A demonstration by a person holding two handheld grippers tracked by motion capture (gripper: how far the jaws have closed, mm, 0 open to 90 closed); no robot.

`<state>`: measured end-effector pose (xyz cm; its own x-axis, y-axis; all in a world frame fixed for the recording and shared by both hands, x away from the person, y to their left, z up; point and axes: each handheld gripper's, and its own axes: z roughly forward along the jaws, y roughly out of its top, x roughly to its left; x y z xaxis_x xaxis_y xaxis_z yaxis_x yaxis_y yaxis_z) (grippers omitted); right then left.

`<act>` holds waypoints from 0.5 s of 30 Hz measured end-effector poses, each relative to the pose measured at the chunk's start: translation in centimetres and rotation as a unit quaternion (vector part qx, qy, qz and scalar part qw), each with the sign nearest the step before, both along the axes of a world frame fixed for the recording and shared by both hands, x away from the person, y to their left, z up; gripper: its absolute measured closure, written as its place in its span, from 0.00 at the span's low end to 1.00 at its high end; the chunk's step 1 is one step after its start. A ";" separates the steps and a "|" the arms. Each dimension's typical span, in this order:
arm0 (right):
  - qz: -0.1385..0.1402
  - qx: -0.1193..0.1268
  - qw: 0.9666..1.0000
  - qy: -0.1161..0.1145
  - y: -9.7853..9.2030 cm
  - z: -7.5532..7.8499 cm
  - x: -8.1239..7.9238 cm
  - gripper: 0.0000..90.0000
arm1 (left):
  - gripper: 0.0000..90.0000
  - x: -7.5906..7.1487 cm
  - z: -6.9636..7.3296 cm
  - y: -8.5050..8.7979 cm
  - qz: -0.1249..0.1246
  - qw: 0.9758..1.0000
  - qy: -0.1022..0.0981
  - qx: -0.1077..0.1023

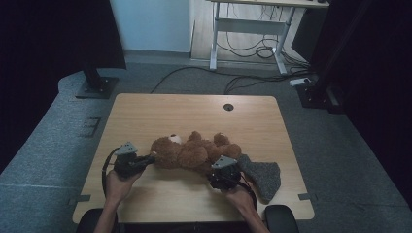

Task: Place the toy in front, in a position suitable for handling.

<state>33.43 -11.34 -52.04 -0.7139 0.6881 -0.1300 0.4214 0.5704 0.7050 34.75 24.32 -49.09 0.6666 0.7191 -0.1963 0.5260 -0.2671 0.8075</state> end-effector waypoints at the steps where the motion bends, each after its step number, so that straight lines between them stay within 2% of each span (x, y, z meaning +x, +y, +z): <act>1: -0.005 0.003 1.000 -0.006 0.0 0.0 0.1 0.62 | 0.92 0.0 0.0 0.0 -0.001 1.000 0.001 0.000; 4: -0.008 0.009 1.000 -0.004 0.1 0.1 0.3 0.80 | 0.92 0.1 -0.2 -0.1 -0.006 1.000 0.002 0.001; 6: -0.004 0.004 1.000 -0.011 0.2 0.2 0.4 0.90 | 0.92 0.1 -0.2 -0.2 -0.009 1.000 0.001 0.003; 11: 0.000 -0.007 1.000 -0.023 0.1 1.3 0.3 0.94 | 0.92 -0.2 0.2 -0.5 -0.014 1.000 -0.008 0.007; 15: 0.003 -0.001 1.000 -0.030 -0.9 3.9 0.0 0.94 | 0.92 -0.5 1.3 -0.8 -0.021 1.000 -0.019 0.002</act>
<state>33.42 -12.22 -48.11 -0.7085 0.6837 -0.1747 0.3747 0.5743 0.7279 34.21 23.48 -47.82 0.7028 0.6915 -0.1674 0.4838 -0.2920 0.8250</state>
